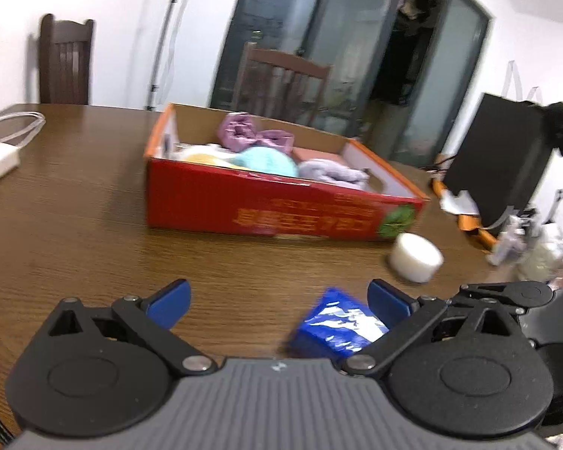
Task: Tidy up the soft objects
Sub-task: 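Lift the blue handkerchief packet and carry it over the box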
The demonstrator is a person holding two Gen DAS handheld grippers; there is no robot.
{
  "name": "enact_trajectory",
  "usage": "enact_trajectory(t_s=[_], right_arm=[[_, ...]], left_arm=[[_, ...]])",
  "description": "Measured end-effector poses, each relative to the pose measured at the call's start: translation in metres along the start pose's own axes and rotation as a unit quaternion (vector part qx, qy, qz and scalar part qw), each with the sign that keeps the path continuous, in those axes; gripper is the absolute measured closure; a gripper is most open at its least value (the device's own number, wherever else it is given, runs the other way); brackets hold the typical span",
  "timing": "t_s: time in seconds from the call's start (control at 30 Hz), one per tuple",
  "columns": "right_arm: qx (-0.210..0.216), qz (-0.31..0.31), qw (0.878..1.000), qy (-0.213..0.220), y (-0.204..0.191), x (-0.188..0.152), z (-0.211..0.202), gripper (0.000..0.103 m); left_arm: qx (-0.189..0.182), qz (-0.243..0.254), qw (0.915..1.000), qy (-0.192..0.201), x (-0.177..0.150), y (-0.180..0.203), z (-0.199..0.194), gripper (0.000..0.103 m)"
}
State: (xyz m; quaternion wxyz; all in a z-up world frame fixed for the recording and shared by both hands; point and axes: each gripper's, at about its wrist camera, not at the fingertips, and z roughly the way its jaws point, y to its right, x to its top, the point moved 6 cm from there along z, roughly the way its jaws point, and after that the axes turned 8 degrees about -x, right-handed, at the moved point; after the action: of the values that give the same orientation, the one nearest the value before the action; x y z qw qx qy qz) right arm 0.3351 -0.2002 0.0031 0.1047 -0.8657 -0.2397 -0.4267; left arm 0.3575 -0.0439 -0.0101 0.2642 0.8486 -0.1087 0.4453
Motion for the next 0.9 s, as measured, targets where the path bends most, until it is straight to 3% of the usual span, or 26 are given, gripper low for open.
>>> enact_trajectory(t_s=[0.07,0.1,0.17,0.2,0.23,0.4,0.47,0.6,0.73,0.8,0.9], right_arm=[[-0.007,0.032,0.999,0.009,0.009,-0.003,-0.015,0.041],[-0.011,0.057,0.998,0.011,0.017,-0.005,-0.021,0.041],[-0.024,0.105,0.994,0.013,0.033,-0.009,-0.029,0.041],[-0.03,0.125,0.992,0.012,0.039,-0.011,-0.03,0.042],[-0.031,0.139,0.99,0.011,0.042,-0.012,-0.031,0.045],[0.036,0.195,0.98,0.006,0.031,-0.016,-0.03,0.052],[0.028,0.197,0.98,0.004,0.026,-0.016,-0.024,0.052],[0.011,0.204,0.979,-0.003,0.028,-0.018,-0.015,0.063],[0.017,0.211,0.977,0.002,0.029,-0.013,-0.009,0.064],[0.015,0.213,0.977,0.005,0.031,-0.012,-0.005,0.065],[0.021,0.229,0.973,0.002,0.035,-0.011,0.001,0.07]], left_arm=[[-0.023,-0.01,0.9997,-0.002,-0.003,0.005,0.002,0.004],[-0.035,-0.017,0.9992,-0.007,-0.005,0.008,0.005,0.012],[-0.053,-0.024,0.9981,-0.021,-0.008,0.012,0.013,0.031],[-0.06,-0.03,0.9971,-0.036,-0.01,0.014,0.019,0.052],[-0.062,-0.035,0.9963,-0.049,-0.011,0.016,0.023,0.064],[-0.072,-0.054,0.9939,-0.064,-0.021,0.023,0.019,0.069],[-0.077,-0.061,0.9927,-0.071,-0.025,0.024,0.014,0.07],[-0.084,-0.056,0.992,-0.076,-0.029,0.025,0.005,0.068],[-0.062,-0.089,0.9921,-0.062,-0.024,0.012,0.009,0.065],[-0.069,-0.104,0.9904,-0.059,-0.021,0.006,0.014,0.065],[-0.069,-0.112,0.9894,-0.062,-0.022,0.004,0.021,0.075]])
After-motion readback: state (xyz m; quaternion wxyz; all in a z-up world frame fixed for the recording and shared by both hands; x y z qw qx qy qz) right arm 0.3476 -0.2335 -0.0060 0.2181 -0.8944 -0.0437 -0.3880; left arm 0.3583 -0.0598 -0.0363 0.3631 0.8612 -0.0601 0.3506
